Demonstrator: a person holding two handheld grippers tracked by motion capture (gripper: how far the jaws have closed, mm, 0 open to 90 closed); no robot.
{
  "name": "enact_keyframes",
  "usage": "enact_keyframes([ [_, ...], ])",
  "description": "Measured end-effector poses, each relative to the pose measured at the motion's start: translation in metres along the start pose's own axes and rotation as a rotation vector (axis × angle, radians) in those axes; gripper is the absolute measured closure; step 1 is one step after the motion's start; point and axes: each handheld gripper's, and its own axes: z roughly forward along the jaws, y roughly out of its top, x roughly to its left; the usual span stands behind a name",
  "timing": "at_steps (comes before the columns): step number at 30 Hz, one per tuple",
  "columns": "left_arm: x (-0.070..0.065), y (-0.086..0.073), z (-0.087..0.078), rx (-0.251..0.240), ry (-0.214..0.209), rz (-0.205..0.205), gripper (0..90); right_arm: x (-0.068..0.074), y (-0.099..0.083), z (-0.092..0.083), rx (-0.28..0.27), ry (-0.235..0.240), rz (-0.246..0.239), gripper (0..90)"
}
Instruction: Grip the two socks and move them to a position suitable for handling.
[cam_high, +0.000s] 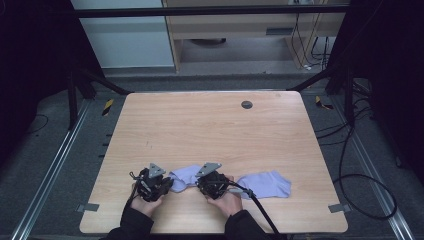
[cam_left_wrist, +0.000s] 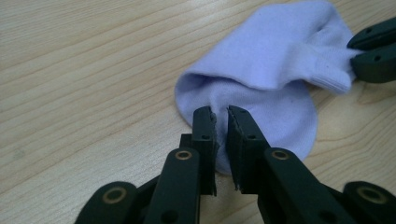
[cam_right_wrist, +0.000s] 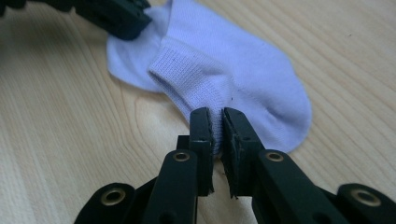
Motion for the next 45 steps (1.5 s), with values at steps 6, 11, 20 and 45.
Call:
enact_keyframes([
  [6,0.001,0.001,-0.001,-0.002,-0.014,-0.004,84.9,-0.006,0.010,-0.015,-0.119,0.022,0.070,82.8],
  [11,0.001,0.001,-0.003,-0.008,-0.027,0.000,85.7,-0.013,0.017,-0.014,-0.178,0.003,0.127,82.8],
  [20,0.002,0.002,-0.006,0.000,-0.054,0.011,86.1,-0.032,0.033,-0.004,-0.223,-0.044,0.210,82.6],
  [45,0.005,0.001,-0.004,0.017,-0.044,0.012,80.7,-0.055,0.048,0.045,-0.183,-0.146,0.206,74.3],
])
